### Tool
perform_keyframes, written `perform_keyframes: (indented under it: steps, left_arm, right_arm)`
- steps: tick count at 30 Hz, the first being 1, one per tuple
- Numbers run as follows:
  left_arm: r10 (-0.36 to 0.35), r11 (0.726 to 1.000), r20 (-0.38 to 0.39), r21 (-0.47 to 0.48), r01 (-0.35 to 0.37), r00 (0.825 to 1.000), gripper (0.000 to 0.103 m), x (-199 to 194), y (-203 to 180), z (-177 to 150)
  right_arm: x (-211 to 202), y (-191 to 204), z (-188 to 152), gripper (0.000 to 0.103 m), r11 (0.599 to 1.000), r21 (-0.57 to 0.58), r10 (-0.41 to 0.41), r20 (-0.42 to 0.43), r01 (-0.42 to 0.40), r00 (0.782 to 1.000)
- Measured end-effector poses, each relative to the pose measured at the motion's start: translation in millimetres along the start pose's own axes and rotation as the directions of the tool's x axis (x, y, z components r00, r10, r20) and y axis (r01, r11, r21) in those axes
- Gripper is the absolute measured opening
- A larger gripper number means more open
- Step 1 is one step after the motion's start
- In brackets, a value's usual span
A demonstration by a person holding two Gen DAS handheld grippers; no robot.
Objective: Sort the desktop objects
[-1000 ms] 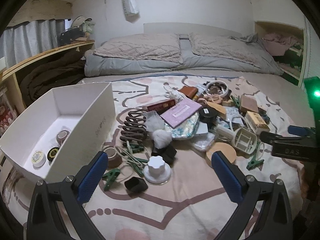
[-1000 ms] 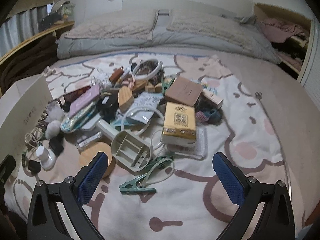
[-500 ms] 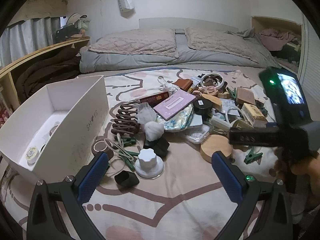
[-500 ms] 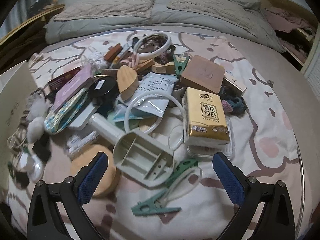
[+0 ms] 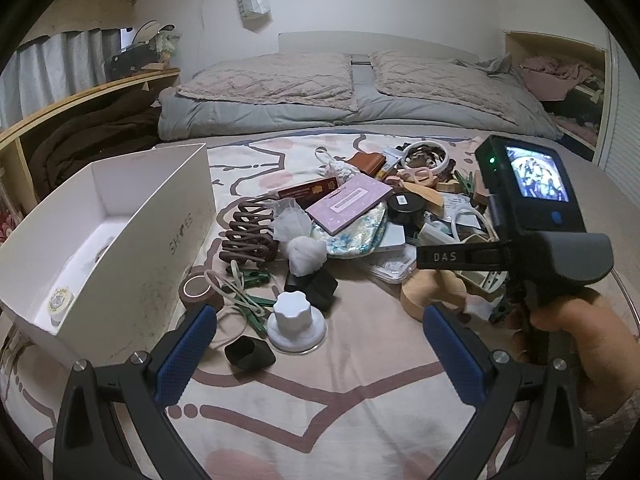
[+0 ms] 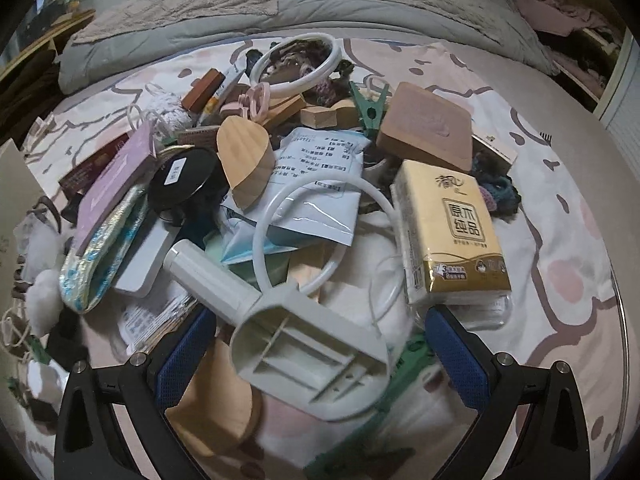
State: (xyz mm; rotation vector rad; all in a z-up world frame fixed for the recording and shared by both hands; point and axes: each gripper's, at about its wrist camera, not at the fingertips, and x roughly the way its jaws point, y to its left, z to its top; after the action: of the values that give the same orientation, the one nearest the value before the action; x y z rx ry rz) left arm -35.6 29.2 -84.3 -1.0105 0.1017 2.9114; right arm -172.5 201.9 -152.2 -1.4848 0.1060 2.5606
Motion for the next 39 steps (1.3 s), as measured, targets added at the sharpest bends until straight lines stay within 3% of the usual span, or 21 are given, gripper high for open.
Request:
perform_keyframes:
  steps: [8, 21, 30, 35, 39]
  left_arm:
    - [0.003, 1.000, -0.005, -0.007, -0.003, 1.000, 0.103, 1.2, 3.1, -0.7]
    - [0.003, 0.999, -0.018, -0.036, -0.004, 1.000, 0.103, 7.0, 11.6, -0.2]
    - [0.003, 0.999, -0.022, -0.034, -0.004, 1.000, 0.103, 6.1, 11.9, -1.9]
    - [0.001, 0.999, -0.026, -0.042, -0.002, 1.000, 0.103, 7.1, 13.2, -1.6]
    - [0.000, 0.999, -0.026, -0.044, -0.001, 1.000, 0.103, 6.6, 14.6, -0.8]
  right_arm:
    - [10.2, 6.0, 4.4, 0.103, 0.999, -0.024, -0.038, -0.002, 0.038, 0.999]
    - [4.7, -2.5, -1.9, 0.103, 0.996, -0.026, 0.087, -0.059, -0.088, 0.994]
    - [23.5, -1.4, 5.4, 0.103, 0.999, 0.036, 0.018, -0.092, -0.014, 0.996]
    - [23.0, -2.2, 4.6, 0.103, 0.999, 0.013, 0.031, -0.124, -0.030, 0.992]
    - [21.4, 2.2, 0.0, 0.103, 0.996, -0.070, 0.047, -0.162, -0.059, 0.986]
